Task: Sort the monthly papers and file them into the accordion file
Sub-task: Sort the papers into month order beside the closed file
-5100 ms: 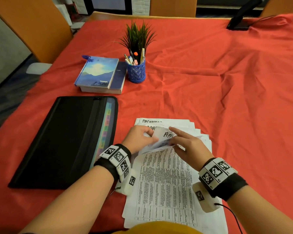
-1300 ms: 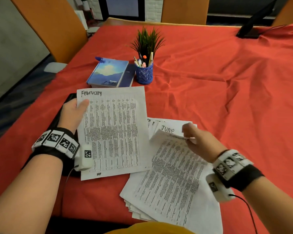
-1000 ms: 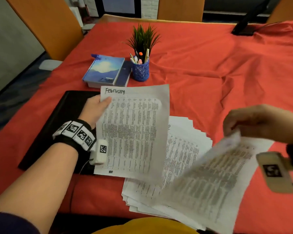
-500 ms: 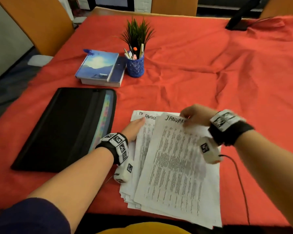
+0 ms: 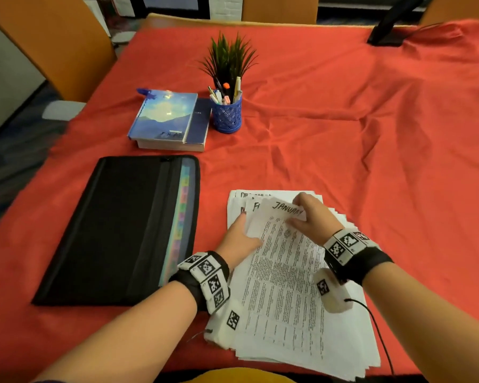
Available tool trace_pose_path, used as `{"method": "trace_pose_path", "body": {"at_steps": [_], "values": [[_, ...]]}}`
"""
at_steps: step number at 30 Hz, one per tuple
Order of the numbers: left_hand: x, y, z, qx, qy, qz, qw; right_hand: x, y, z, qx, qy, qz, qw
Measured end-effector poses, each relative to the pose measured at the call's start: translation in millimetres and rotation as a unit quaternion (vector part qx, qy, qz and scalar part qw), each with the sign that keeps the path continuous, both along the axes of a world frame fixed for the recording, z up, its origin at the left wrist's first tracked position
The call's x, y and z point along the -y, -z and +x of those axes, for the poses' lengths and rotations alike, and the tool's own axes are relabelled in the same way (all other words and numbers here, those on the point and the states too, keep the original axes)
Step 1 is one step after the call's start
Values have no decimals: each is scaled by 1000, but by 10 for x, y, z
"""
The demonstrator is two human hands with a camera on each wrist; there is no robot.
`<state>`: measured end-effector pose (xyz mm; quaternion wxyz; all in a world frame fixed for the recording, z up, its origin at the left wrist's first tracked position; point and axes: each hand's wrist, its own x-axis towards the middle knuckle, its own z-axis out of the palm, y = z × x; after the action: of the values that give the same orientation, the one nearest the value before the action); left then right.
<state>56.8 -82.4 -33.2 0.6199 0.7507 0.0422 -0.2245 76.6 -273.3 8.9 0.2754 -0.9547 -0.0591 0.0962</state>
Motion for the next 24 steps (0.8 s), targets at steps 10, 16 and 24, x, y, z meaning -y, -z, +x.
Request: {"method": "trace_pose_path", "body": {"at_steps": [10, 16, 24], "values": [[-131, -90, 42, 91, 22, 46, 995, 334, 13, -440, 62, -120, -55, 989], [144, 33, 354, 148, 140, 362, 909, 234, 155, -403, 106, -117, -11, 987], [177, 109, 430, 133, 36, 304, 943, 377, 87, -175, 92, -115, -19, 989]]}}
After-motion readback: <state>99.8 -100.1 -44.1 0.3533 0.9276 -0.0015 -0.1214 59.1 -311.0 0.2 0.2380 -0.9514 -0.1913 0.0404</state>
